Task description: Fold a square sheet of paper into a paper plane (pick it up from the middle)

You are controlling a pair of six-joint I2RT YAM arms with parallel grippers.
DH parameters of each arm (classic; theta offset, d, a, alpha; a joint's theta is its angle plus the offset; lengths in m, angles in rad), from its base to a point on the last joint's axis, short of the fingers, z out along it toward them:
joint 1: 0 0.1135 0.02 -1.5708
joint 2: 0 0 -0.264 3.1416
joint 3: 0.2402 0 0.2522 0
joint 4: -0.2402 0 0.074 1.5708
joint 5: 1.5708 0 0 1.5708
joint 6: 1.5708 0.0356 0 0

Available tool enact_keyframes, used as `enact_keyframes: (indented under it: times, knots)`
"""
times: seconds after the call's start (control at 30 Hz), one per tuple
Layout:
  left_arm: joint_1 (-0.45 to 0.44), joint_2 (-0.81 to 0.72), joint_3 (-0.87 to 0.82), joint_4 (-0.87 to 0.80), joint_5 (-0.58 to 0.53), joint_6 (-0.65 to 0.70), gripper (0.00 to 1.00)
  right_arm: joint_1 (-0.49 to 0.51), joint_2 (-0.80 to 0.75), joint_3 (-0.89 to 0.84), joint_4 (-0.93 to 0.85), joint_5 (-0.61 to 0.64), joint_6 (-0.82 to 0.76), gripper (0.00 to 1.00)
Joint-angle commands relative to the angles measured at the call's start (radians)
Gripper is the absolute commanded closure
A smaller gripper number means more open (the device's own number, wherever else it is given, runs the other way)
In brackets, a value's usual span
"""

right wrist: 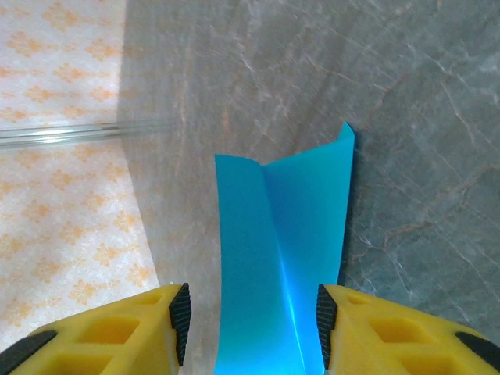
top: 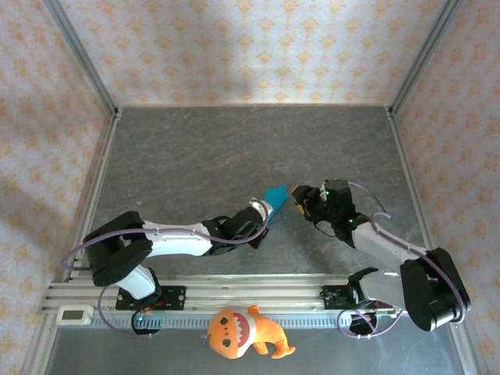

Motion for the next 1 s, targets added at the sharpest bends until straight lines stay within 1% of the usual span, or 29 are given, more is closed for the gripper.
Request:
enact_keyframes:
  times: [0.0,0.1,0.27,0.43,0.7,0.8,0.83,0.97]
  knots:
    - [0.003,0.019,0.002,0.013,0.016,0.015,0.97,0.015,0.038,0.057,-0.064,-0.037,0.004,0.51]
    - [0.004,0.028,0.015,-0.005,-0.005,0.026,0.96,0.039,0.077,0.097,-0.100,-0.036,-0.018,0.50]
    - [0.003,0.040,0.032,-0.033,-0.028,0.052,0.95,0.061,0.114,0.131,-0.118,-0.033,-0.022,0.44]
    - [0.003,0.048,0.041,-0.044,-0.028,0.078,0.95,0.084,0.185,0.171,-0.132,-0.052,-0.026,0.45]
    - [0.000,0.073,0.061,-0.081,-0.050,0.122,0.93,0.098,0.301,0.247,-0.231,-0.086,-0.091,0.61]
    - [-0.002,0.075,0.064,-0.089,-0.058,0.140,0.93,0.098,0.325,0.264,-0.261,-0.087,-0.114,0.71]
    - [-0.003,0.076,0.067,-0.095,-0.063,0.147,0.93,0.098,0.330,0.268,-0.267,-0.089,-0.120,0.77]
    - [-0.011,0.086,0.076,-0.117,-0.095,0.176,0.91,0.098,0.331,0.270,-0.254,-0.096,-0.119,0.91]
